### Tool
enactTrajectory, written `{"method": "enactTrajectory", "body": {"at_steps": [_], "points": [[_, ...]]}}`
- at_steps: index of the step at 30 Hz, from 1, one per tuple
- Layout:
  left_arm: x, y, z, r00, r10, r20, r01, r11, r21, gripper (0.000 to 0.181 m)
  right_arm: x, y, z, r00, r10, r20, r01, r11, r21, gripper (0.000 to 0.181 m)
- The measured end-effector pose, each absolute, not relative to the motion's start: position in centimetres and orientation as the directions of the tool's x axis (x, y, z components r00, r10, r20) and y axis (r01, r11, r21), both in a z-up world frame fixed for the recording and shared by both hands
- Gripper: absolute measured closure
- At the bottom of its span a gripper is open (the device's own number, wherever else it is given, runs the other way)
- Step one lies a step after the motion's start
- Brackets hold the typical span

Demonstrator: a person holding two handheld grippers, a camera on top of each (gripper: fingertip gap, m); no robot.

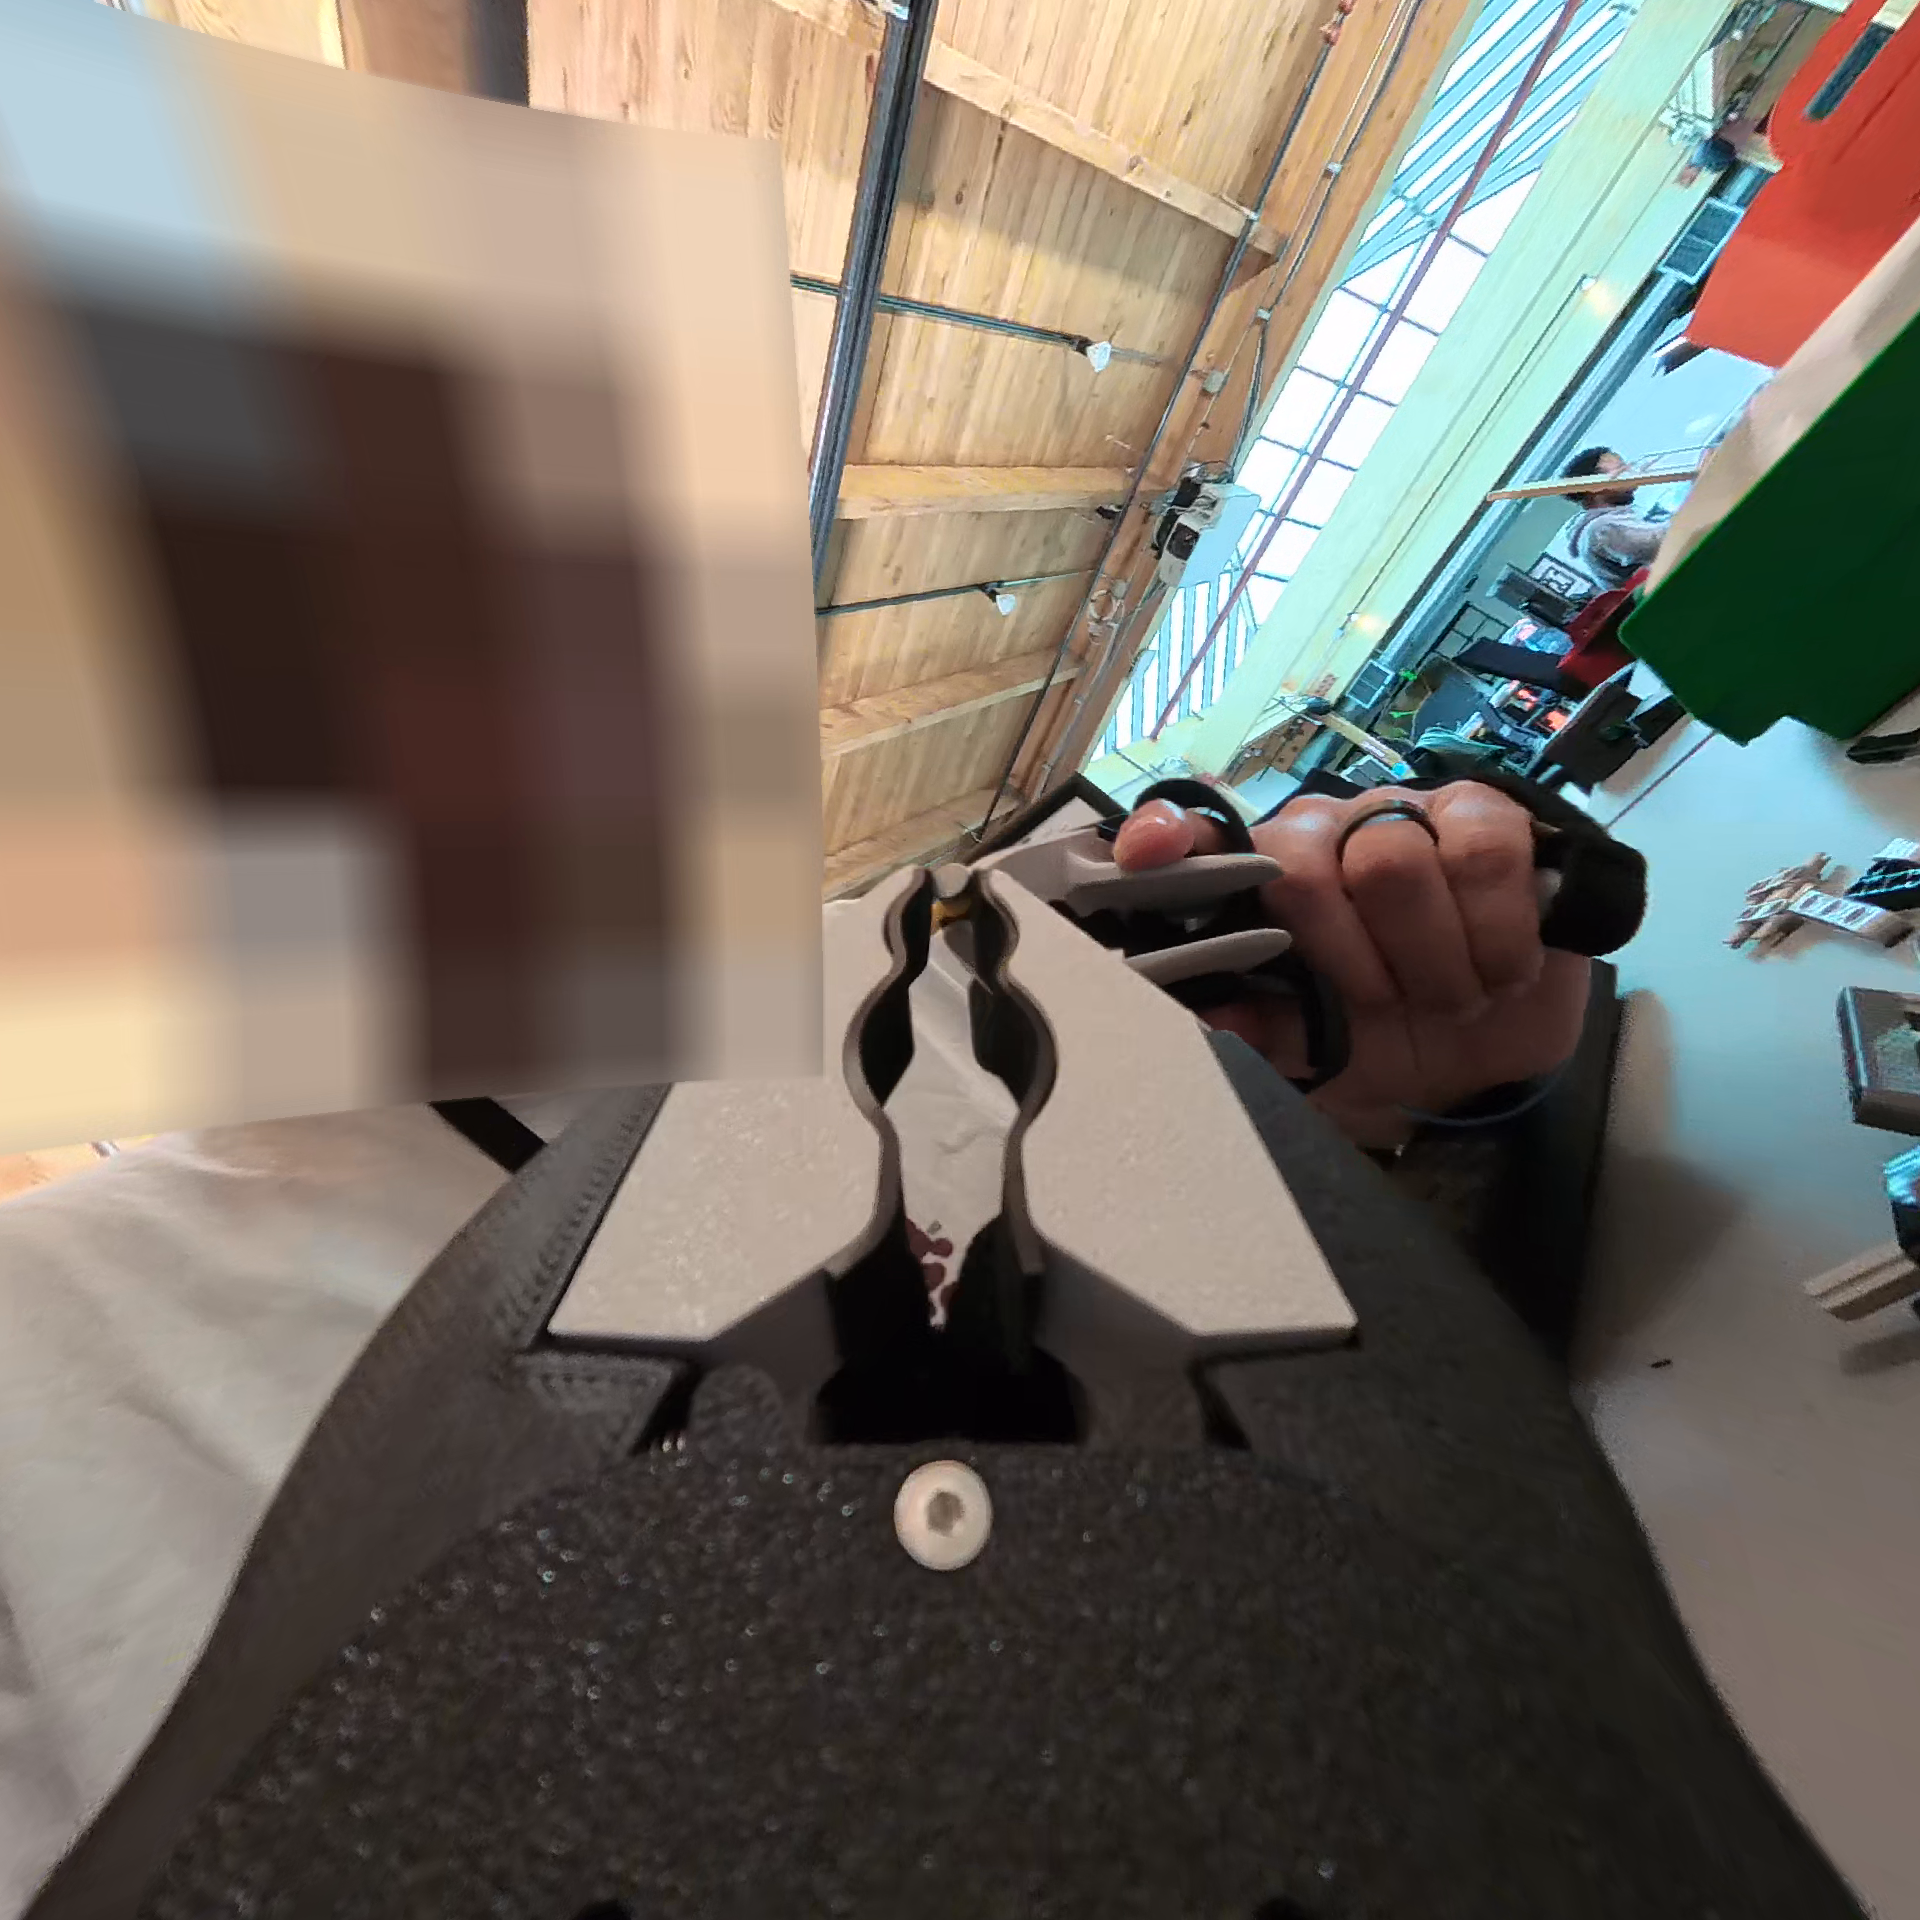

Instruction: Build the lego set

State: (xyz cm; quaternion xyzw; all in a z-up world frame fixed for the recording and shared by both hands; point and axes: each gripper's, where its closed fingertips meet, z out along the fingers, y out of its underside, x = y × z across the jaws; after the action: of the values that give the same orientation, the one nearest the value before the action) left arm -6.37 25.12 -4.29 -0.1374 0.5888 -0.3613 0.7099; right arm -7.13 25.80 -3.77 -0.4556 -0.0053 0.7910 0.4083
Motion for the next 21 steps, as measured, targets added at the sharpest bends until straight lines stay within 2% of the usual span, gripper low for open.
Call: {"method": "enactTrajectory", "body": {"at_steps": [6,10,12,14,16,17,19,21], "points": [[-6.3,25.1,-4.6,0.03,-0.69,-0.723,0.334,0.689,-0.643,0.179,-7.1,25.8,-3.9,-0.125,0.688,-0.715,-0.637,-0.608,-0.474,0.175],[-6.1,25.2,-4.9,0.014,-0.698,-0.716,0.318,0.682,-0.658,0.179,-6.9,25.9,-4.2,-0.084,0.684,-0.725,-0.631,-0.6,-0.493,0.175],[-6.0,25.3,-5.1,0.004,-0.698,-0.716,0.308,0.682,-0.663,0.179,-6.5,26.1,-4.4,0.003,0.692,-0.722,-0.622,-0.564,-0.543,0.175],[-6.0,25.5,-5.4,-0.004,-0.699,-0.715,0.296,0.682,-0.669,0.18,-5.6,26.5,-5.3,0.181,0.682,-0.709,-0.585,-0.504,-0.635,0.175],[-5.9,25.6,-5.8,-0.019,-0.701,-0.713,0.28,0.68,-0.677,0.18,-4.0,27.2,-8.4,0.496,0.596,-0.631,-0.427,-0.466,-0.775,0.175],[-5.8,25.7,-6.0,-0.026,-0.703,-0.711,0.268,0.68,-0.682,0.18,-2.7,27.4,-11.2,0.678,0.518,-0.522,-0.268,-0.487,-0.831,0.175],[-5.5,25.9,-6.5,-0.043,-0.711,-0.701,0.239,0.674,-0.699,0.179,0.3,26.6,-16.0,0.876,0.398,-0.272,0.014,-0.585,-0.811,0.175],[-5.1,26.2,-7.0,-0.061,-0.719,-0.693,0.207,0.67,-0.713,0.179,1.4,25.3,-18.3,0.908,0.372,-0.196,0.119,-0.674,-0.729,0.174]]}}
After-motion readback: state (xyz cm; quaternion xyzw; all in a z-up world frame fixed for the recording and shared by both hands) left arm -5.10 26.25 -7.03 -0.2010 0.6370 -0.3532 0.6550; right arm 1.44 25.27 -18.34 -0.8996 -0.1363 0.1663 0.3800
